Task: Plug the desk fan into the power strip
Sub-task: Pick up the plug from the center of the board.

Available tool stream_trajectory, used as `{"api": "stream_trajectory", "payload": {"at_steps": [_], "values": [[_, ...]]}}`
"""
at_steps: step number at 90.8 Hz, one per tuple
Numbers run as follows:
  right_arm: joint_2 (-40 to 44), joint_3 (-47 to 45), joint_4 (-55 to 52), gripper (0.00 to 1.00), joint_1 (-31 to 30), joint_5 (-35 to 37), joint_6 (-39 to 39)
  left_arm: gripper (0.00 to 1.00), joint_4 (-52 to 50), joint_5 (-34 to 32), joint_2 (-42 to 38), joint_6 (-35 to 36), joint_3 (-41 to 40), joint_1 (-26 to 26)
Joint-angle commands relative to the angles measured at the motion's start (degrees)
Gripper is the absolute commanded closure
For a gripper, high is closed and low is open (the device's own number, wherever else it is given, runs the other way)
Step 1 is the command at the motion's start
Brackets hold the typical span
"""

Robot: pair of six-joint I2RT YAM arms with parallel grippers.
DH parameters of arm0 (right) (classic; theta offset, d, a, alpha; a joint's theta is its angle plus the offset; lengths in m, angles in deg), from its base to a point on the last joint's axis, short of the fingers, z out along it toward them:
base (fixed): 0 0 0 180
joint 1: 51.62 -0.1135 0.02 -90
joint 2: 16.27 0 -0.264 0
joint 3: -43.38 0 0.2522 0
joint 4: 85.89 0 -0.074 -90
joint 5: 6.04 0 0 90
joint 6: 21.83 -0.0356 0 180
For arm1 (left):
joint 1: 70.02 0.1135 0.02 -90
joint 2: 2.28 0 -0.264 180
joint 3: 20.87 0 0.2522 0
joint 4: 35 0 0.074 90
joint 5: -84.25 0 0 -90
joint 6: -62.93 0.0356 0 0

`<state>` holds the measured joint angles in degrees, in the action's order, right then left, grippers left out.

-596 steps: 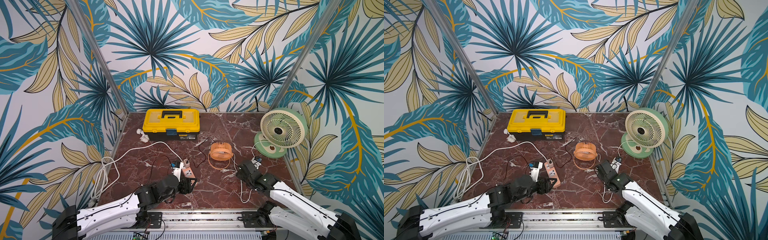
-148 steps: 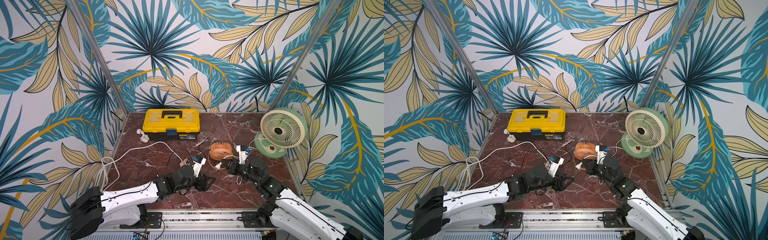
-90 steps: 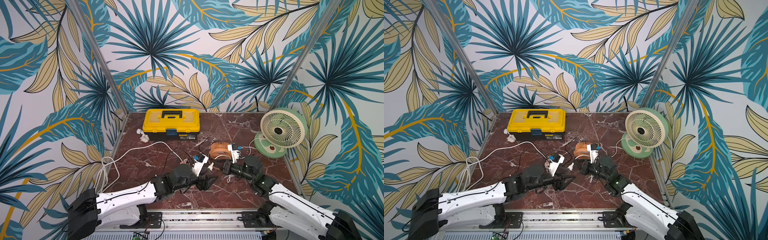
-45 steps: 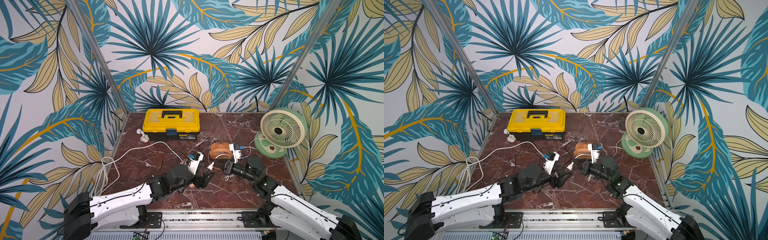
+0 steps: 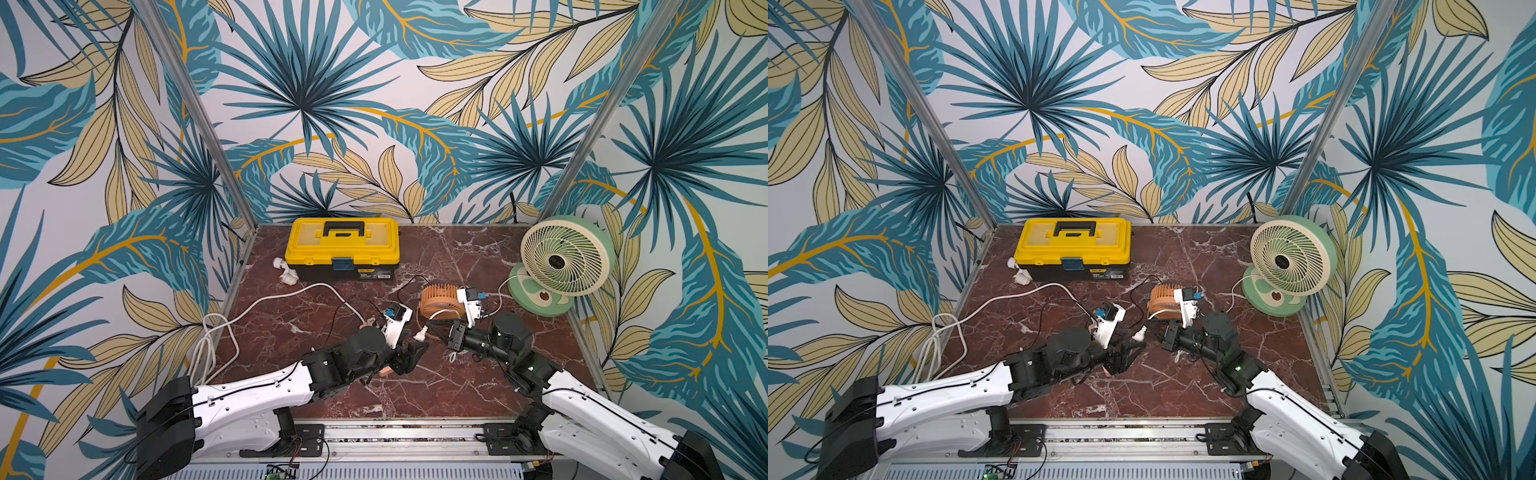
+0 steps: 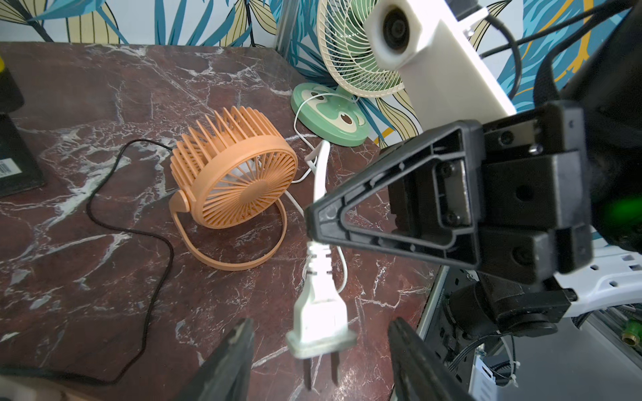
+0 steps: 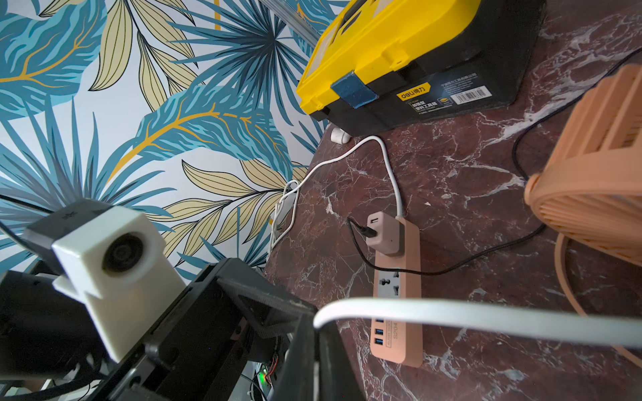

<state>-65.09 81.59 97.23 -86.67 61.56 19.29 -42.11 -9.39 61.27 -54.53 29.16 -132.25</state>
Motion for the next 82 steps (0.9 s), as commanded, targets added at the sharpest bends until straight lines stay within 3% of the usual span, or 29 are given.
{"api": "stream_trajectory", "payload": {"at_steps": [1,22,82], "values": [[0.2,0.8,0.1,1.0,-0.3,-0.6,-0.5,0.38,1.4,1.0,0.1,0.6,1.8,-0.1],[-0.9,1.0,1.5,1.0,-0.4,-0.4,-1.7,0.45,1.4,1.4,0.3,0.7,1.2,-0.1],[-2.4,-0.3,5.6,1.0,-2.4,1.8,-3.6,0.47,0.2,-1.3,0.0,0.5,-1.1,-0.2]]}}
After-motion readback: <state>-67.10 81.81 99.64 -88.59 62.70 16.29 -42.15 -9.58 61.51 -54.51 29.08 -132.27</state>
